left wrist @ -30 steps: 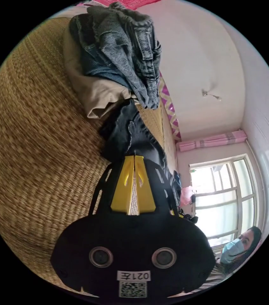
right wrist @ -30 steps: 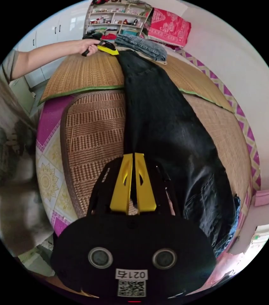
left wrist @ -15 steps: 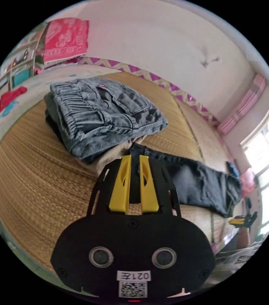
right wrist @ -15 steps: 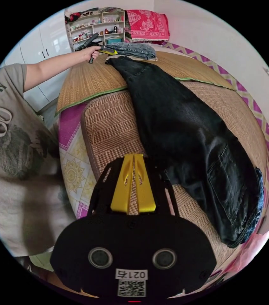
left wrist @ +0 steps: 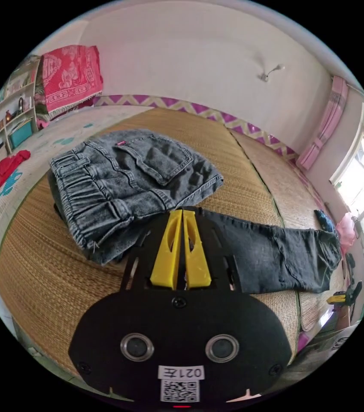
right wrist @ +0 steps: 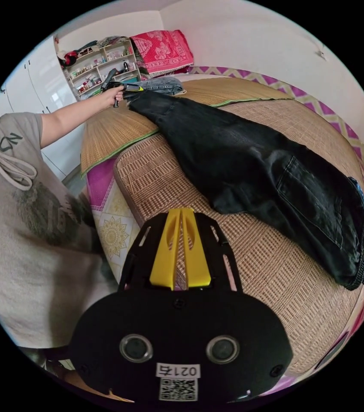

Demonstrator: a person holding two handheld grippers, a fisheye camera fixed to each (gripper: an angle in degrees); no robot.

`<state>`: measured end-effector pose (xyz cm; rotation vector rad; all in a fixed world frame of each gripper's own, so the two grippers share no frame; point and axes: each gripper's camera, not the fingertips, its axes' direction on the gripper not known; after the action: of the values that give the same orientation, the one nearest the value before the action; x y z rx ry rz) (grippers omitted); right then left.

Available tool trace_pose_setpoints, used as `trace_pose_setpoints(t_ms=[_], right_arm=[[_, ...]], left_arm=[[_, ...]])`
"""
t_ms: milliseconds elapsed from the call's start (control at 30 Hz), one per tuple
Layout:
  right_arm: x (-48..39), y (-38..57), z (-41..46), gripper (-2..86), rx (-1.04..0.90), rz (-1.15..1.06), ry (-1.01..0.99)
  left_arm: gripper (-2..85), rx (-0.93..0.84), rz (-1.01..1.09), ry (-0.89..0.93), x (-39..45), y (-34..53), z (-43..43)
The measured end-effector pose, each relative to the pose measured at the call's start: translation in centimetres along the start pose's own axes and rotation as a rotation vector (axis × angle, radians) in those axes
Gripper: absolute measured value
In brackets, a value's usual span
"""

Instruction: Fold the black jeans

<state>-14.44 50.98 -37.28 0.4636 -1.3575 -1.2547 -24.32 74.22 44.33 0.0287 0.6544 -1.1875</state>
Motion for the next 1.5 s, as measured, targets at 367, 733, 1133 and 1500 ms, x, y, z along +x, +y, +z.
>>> trace_pose_setpoints(t_ms=[367,733,1133,1500], right_arm=[[0.2,4.5,4.4,-0.9,0.006,0.017,0.012],[1.8,8.0,10.8,-0.8,0.058,0.052,-0.107],[-0.1,12.7,14.7,-0.8,0.101,0.049,-0.078],[1.5,18.3,19.0,-0.8,0.149,0.155,-0.102]], left_arm=[[-0.8,-0.045,0.005,-0.157,-4.9,1.0,-0.1],[7.4,-0.088,-0.473,0.374,-14.5,12.7,-5.1],[9.8,-0.015,-0.67,0.334,-17.3,7.9,-2.2],[3.2,0.164,-0.681,0.365,-17.6,4.5,-6.1]])
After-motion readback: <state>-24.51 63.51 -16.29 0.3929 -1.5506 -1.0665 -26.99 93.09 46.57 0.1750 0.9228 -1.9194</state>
